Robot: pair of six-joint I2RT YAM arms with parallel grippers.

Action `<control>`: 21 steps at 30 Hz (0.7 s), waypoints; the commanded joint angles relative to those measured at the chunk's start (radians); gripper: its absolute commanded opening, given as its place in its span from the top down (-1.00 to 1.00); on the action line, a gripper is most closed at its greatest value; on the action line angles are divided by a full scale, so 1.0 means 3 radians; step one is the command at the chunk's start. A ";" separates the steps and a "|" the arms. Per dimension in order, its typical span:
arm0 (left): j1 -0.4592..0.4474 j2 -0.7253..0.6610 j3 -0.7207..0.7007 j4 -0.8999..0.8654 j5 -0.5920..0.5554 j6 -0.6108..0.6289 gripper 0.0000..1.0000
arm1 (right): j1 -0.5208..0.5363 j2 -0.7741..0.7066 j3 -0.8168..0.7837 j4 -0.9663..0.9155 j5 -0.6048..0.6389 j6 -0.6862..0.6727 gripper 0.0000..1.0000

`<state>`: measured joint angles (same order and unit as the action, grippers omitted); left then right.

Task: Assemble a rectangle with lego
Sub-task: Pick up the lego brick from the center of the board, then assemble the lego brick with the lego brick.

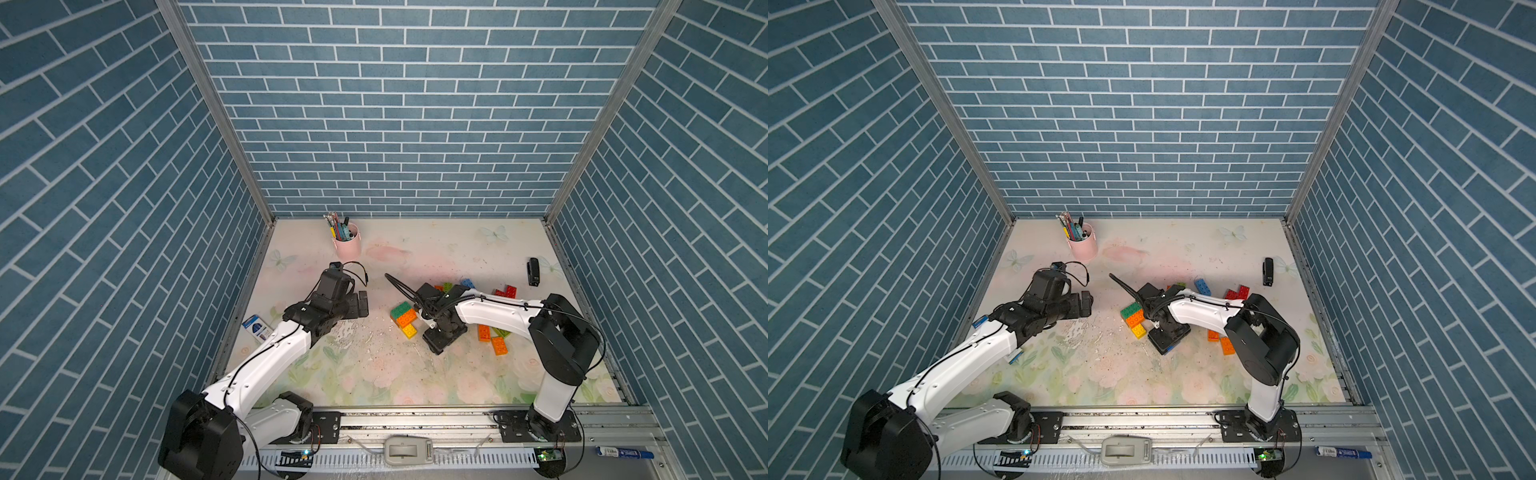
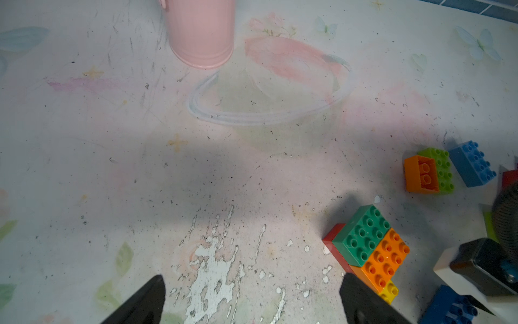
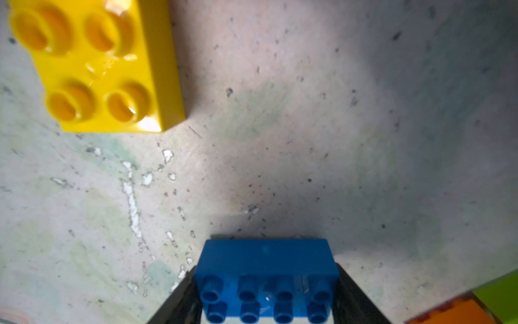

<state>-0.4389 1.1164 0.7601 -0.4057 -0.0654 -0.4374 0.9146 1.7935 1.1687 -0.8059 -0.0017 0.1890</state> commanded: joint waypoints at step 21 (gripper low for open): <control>-0.0250 -0.0101 -0.0790 0.0346 -0.0046 -0.0470 -0.97 | 0.0111 0.0521 0.1212 -0.0523 -0.0156 -0.0232 0.20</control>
<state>-0.5091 1.1038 0.5278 -0.3222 -0.0631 -0.5545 0.9428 1.9244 1.4906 -0.9184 -0.0456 0.1486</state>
